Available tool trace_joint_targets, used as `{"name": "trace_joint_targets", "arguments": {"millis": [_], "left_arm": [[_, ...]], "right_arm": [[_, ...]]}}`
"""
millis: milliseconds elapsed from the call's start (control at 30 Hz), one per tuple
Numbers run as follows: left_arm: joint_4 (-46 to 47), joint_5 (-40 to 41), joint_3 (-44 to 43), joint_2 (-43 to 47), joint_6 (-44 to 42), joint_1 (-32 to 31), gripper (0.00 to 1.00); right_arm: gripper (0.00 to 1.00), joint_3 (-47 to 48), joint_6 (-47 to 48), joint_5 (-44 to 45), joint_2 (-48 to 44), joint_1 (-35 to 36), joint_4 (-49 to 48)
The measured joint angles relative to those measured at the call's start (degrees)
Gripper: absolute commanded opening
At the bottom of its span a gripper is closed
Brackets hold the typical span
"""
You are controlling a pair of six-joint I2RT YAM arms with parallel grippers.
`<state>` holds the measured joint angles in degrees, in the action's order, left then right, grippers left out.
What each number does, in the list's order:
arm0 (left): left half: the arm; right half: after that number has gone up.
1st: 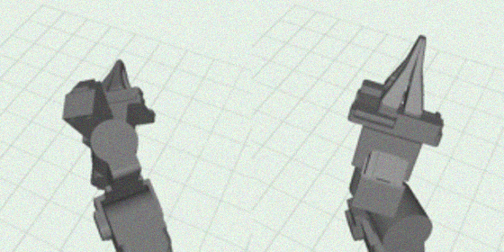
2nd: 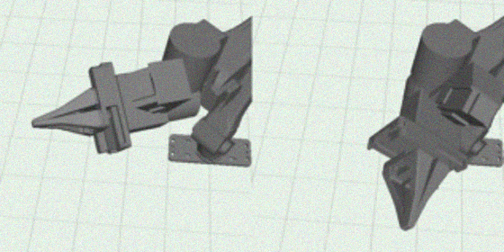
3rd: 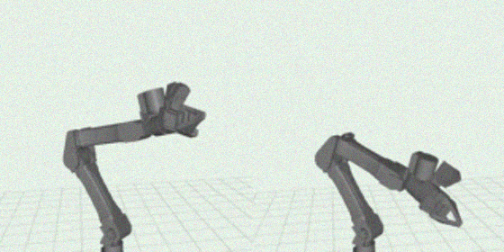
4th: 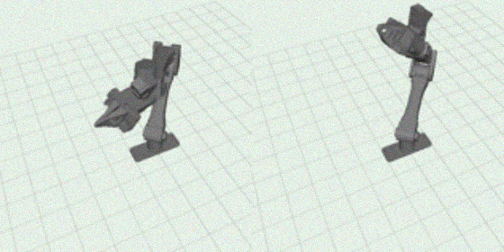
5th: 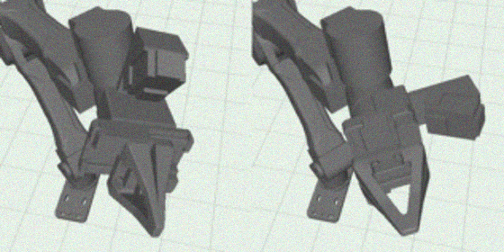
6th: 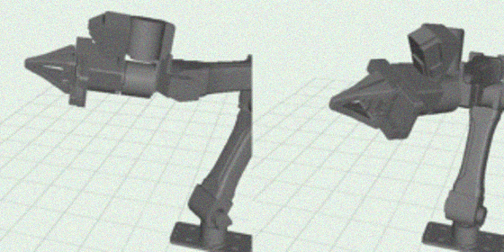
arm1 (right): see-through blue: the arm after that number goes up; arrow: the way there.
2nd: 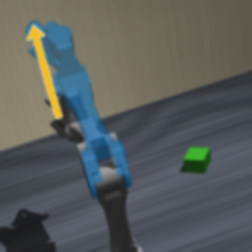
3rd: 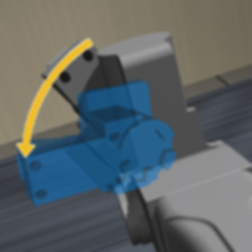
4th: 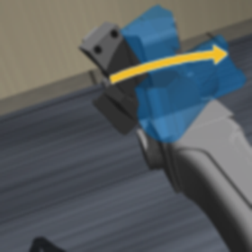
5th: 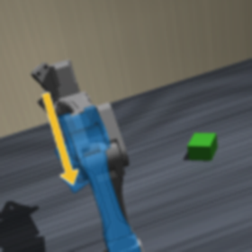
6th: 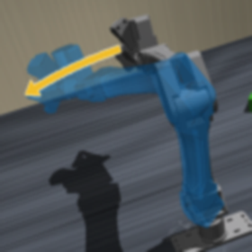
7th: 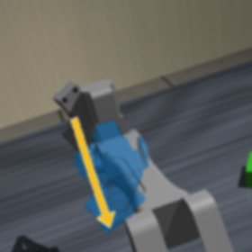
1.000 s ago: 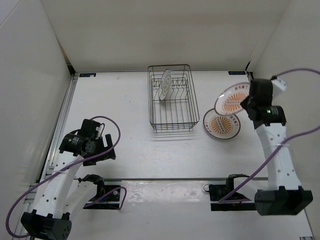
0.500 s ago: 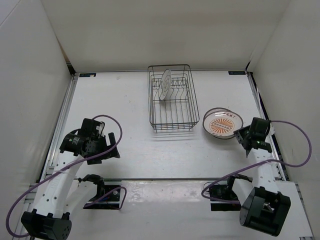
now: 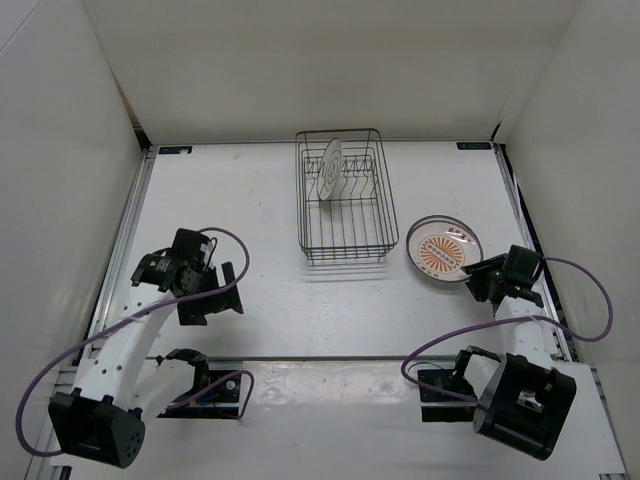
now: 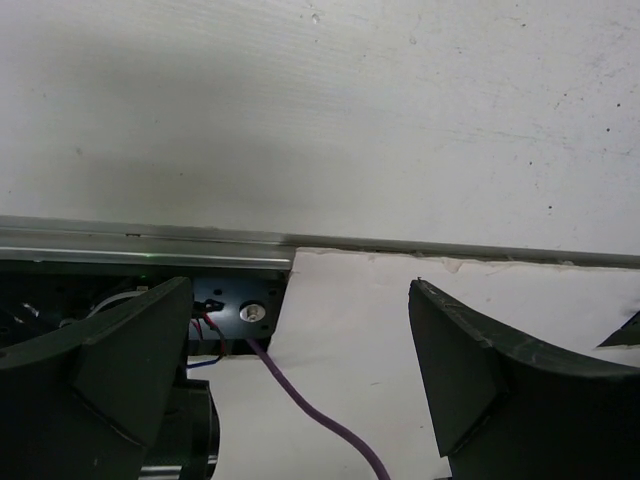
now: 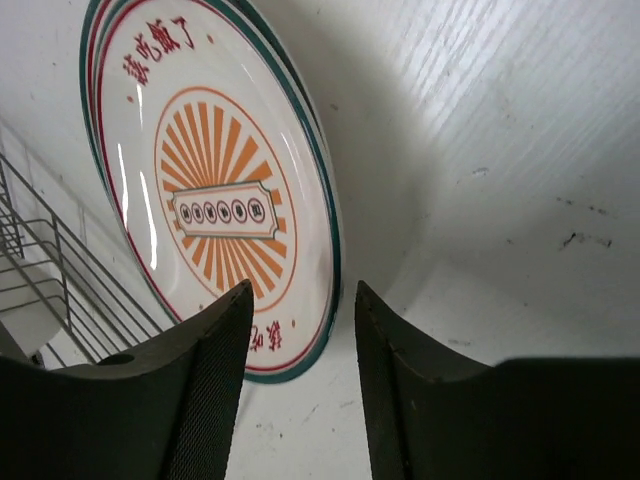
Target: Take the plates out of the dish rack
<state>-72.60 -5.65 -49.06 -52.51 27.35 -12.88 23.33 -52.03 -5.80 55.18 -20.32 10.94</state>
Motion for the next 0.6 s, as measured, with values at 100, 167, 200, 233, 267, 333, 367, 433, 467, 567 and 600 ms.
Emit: {"name": "trace_joint_targets", "arguments": {"millis": [100, 167, 200, 233, 267, 333, 367, 433, 467, 567, 600], "left_arm": [[1.9, -0.7, -0.1, -3.3, 0.3, 0.0, 1.0], [3.7, -0.9, -0.8, -5.8, 0.7, -0.2, 1.0], [4.9, -0.9, -1.5, -7.0, 0.9, -0.3, 1.0], [6.6, -0.7, -2.3, -8.2, 1.1, -0.6, 1.0], [9.0, -0.3, -3.2, -9.2, 1.2, -0.9, 1.0], [14.9, 0.3, -4.5, -10.8, 1.2, -1.4, 1.0], [18.3, 0.4, -5.0, -11.6, 1.2, -1.6, 1.0], [25.7, 0.4, -6.0, -13.8, 1.2, -2.3, 1.0], [29.1, 0.5, -7.1, -15.6, 1.2, -3.0, 1.0], [36.6, 0.3, -13.6, -24.2, -0.3, -6.0, 1.0], [38.3, 0.2, -17.0, -27.8, -1.2, -7.2, 1.0]], "right_arm": [[0.54, 4.0, 1.3, -0.5, 0.6, -0.1, 6.0], [0.54, 8.1, 2.5, -0.4, 1.2, -0.1, 10.1], [0.54, 11.3, 3.3, -0.3, 2.1, -0.2, 13.2], [0.54, 13.3, 4.0, -0.2, 2.8, -0.2, 16.5], [0.54, 18.1, 4.6, 0.1, 4.6, -0.2, 19.5], [0.54, 24.2, 4.9, 2.4, 5.9, -0.1, 25.1], [0.54, 26.4, 4.7, 3.7, 5.9, -0.1, 28.0], [0.54, 30.2, 4.3, 6.6, 5.6, -0.1, 34.2], [0.54, 31.6, 4.2, 7.7, 5.6, 0.0, 36.9], [0.54, 33.6, 4.3, 8.9, 5.7, 0.3, 41.0], [0.54, 33.6, 4.5, 8.7, 5.7, 0.6, 41.6]]}}
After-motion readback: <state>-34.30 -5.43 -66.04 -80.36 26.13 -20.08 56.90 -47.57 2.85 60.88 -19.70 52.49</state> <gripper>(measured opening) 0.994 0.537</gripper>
